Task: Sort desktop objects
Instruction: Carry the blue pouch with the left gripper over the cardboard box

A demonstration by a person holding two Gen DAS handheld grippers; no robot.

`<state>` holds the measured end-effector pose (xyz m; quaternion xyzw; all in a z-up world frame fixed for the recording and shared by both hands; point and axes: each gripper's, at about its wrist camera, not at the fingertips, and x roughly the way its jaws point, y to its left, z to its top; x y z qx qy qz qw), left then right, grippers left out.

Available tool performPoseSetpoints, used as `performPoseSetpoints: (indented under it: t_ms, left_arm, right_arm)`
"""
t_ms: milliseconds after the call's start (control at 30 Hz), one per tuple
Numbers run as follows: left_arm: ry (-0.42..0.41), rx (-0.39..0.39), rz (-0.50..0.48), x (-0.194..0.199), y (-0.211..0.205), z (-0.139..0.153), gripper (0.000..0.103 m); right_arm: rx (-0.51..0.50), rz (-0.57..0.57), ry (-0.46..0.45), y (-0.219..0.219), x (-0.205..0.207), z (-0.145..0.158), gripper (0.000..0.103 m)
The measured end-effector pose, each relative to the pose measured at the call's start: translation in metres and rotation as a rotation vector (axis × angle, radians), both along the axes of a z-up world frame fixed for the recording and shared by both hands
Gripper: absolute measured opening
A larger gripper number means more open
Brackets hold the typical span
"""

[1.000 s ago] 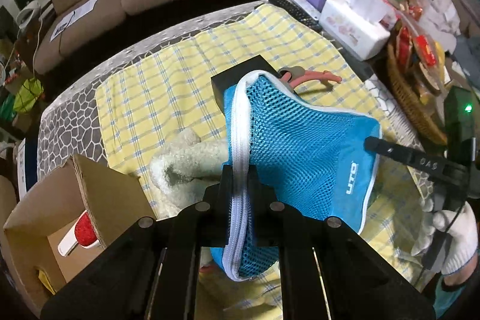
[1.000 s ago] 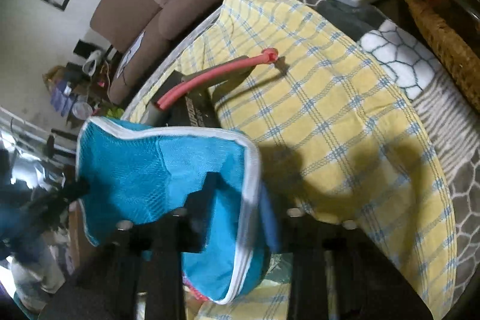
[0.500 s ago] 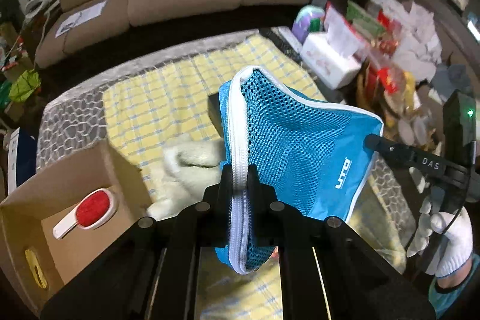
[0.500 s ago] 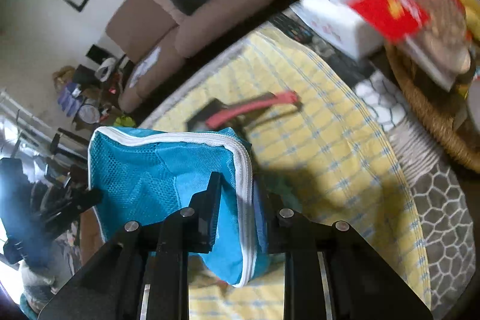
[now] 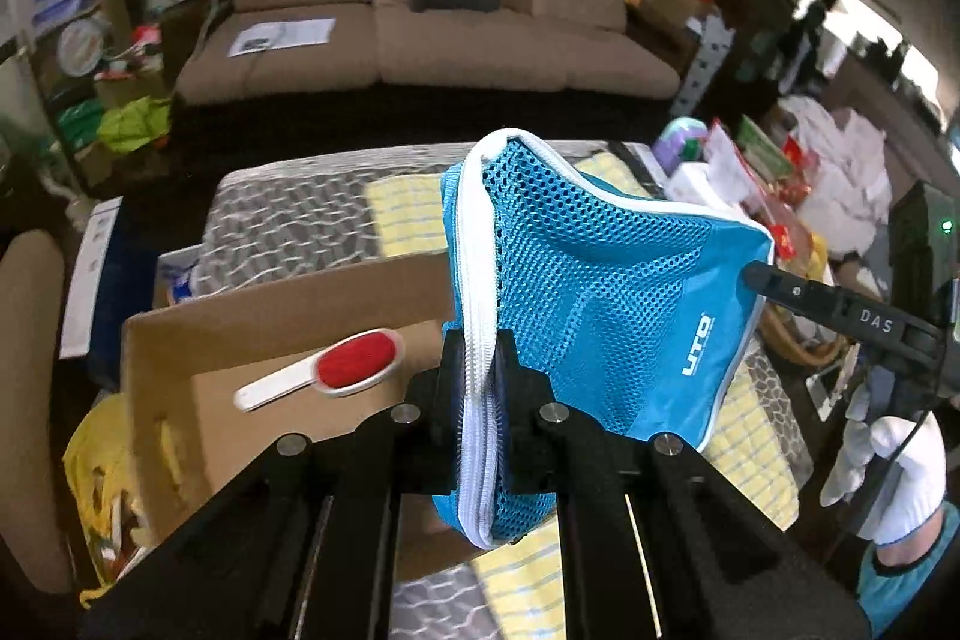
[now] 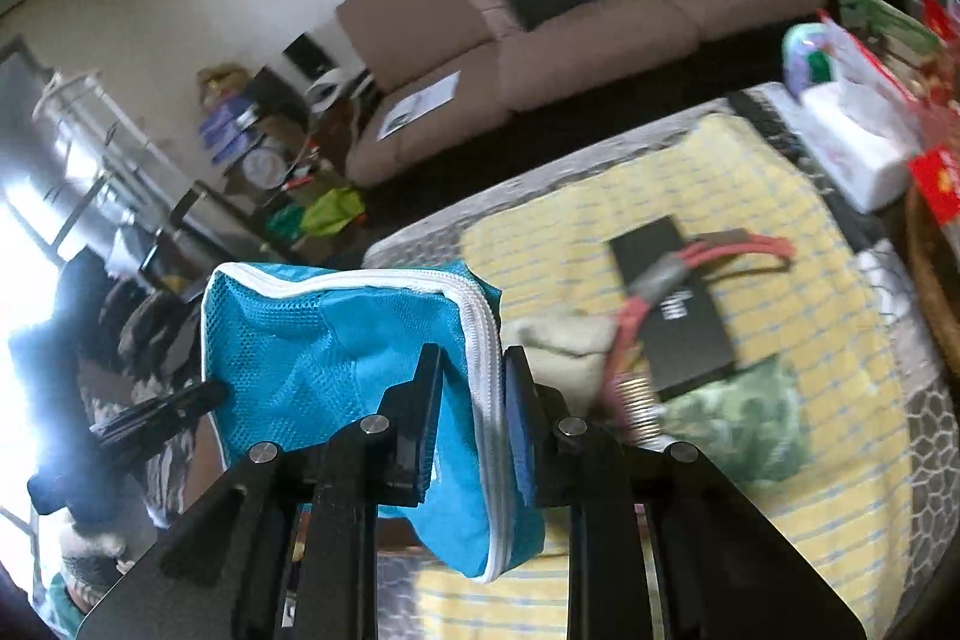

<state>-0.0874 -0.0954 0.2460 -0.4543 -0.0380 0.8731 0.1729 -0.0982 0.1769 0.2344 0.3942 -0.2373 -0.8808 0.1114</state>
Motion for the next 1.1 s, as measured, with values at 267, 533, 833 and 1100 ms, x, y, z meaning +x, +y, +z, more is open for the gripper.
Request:
performPoseSetpoints:
  t_ms: [267,533,833,1100]
  left_arm:
    - [-0.007,0.030,0.097,0.012,-0.092,-0.013,0.009]
    - [-0.073,0.038,0.150,0.000,-0.145,-0.061,0.009]
    - [-0.180,-0.014,0.153,-0.014,-0.160,-0.126,0.009]
    - [-0.261,-0.091,0.126,-0.022,-0.148,-0.167,0.009]
  right_arm:
    - [0.016,0.089,-0.013,-0.090,-0.021,-0.005,0.020]
    - [0.060,0.147,-0.056,-0.153,-0.051,-0.036,0.020]
    - [0.128,0.185,-0.144,-0.185,-0.081,-0.092,0.020]
    - [0.194,0.205,-0.229,-0.201,-0.092,-0.135,0.020]
